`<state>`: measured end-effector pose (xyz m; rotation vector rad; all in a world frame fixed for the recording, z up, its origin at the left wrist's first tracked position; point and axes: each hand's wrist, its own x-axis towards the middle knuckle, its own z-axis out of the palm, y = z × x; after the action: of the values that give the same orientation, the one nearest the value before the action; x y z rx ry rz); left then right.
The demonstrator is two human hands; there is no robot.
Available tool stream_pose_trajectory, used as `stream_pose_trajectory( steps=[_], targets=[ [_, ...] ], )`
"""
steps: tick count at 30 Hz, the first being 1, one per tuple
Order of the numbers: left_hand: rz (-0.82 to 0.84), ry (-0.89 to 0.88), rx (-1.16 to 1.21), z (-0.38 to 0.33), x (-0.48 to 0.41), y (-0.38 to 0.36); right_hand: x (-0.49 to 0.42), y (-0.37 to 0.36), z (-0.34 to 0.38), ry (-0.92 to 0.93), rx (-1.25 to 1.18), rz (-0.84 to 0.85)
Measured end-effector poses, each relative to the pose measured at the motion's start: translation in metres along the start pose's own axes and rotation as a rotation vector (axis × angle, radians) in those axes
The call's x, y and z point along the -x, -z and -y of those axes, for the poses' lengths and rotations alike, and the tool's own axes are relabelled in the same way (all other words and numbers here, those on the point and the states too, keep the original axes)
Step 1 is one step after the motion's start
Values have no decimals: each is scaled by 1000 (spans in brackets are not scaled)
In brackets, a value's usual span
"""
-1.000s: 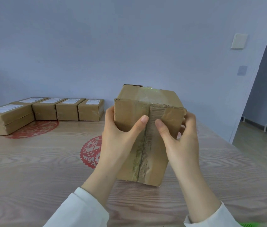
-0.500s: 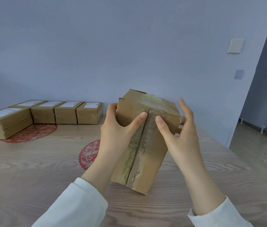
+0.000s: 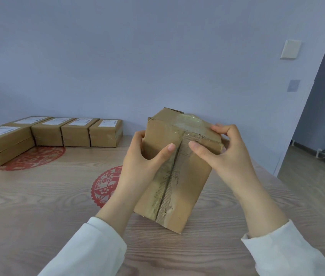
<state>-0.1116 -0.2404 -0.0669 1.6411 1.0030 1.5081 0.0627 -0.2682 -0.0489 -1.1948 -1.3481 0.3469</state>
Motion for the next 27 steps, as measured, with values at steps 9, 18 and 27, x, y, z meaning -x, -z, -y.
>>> stream_pose_trajectory(
  steps=[9,18,27],
  targets=[
    [-28,435,86,51,22,3,-5,9,-24,-163,-181,-322],
    [45,505,197,75,1,0,-26,12,-51,-485,-415,-507],
    [-73,404,73,111,-65,-4,-74,-12,-114,-620,-403,-403]
  ],
)
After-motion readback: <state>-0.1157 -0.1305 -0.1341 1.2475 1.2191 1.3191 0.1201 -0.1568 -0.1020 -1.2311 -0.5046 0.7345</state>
